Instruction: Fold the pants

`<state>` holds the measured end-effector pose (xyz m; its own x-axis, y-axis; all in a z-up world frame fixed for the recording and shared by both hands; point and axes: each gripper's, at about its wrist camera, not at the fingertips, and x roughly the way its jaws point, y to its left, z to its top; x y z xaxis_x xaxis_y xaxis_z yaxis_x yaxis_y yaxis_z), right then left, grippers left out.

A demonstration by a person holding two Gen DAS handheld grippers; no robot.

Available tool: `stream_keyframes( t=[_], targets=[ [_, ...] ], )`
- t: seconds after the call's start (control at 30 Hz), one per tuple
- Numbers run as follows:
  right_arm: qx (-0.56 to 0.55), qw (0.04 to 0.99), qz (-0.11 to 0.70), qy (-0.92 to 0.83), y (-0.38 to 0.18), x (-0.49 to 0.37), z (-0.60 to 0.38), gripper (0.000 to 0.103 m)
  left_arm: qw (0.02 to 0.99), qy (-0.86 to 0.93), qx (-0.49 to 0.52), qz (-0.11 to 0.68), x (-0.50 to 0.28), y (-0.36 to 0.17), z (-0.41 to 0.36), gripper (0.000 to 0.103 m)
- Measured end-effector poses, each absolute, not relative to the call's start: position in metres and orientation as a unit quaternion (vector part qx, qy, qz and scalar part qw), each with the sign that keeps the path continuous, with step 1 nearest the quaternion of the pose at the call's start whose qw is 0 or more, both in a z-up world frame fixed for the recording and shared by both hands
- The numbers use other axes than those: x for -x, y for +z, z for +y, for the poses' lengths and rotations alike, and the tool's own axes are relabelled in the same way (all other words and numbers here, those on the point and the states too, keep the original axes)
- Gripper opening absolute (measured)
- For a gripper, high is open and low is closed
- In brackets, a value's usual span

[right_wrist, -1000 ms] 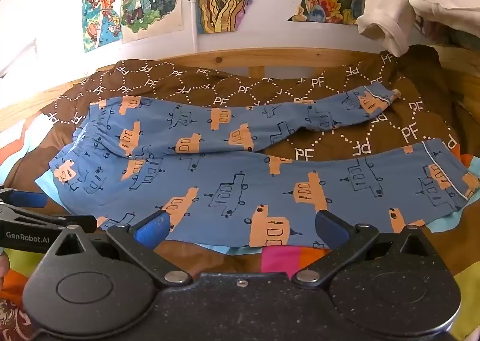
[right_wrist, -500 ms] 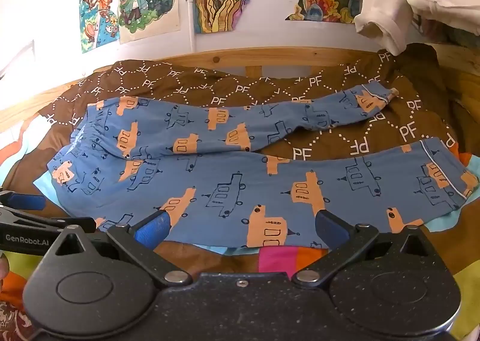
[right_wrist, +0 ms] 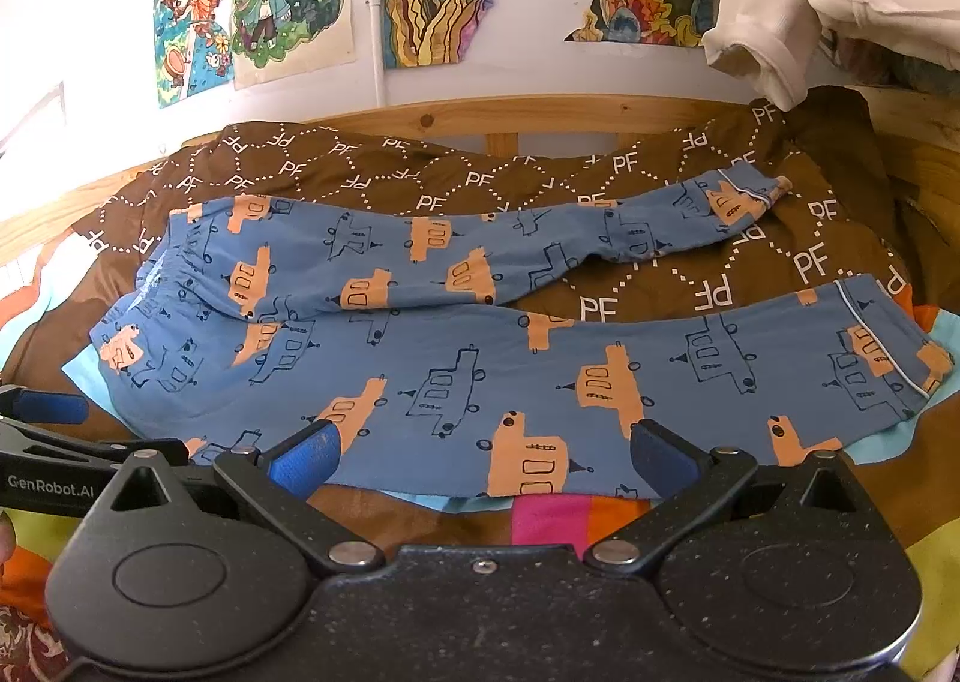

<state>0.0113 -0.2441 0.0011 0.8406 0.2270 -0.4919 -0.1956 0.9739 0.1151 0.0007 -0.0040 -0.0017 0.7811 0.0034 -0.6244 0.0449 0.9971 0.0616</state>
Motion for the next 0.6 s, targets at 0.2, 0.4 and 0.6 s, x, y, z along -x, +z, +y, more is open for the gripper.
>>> stream_keyframes(
  t=[0.2,0.4,0.6],
  targets=[
    [-0.032,0.959,0.261,0.109,0.0009,-0.0113,-0.2444,0.102,0.943,-0.011,-0.037,0.331,-0.0008,-0.0014,-0.004,0.103],
    [-0.032,0.959,0.261,0.109,0.0009,-0.0113,-0.2445,0.102,0.943,-0.01,-0.036,0.331,-0.0005,-0.001,-0.0039,0.103],
    [-0.032,0.959,0.261,0.109,0.001,-0.0113,-0.2445,0.102,0.943,-0.009,-0.035,0.331,-0.0005,-0.001,-0.0043,0.103]
  ],
)
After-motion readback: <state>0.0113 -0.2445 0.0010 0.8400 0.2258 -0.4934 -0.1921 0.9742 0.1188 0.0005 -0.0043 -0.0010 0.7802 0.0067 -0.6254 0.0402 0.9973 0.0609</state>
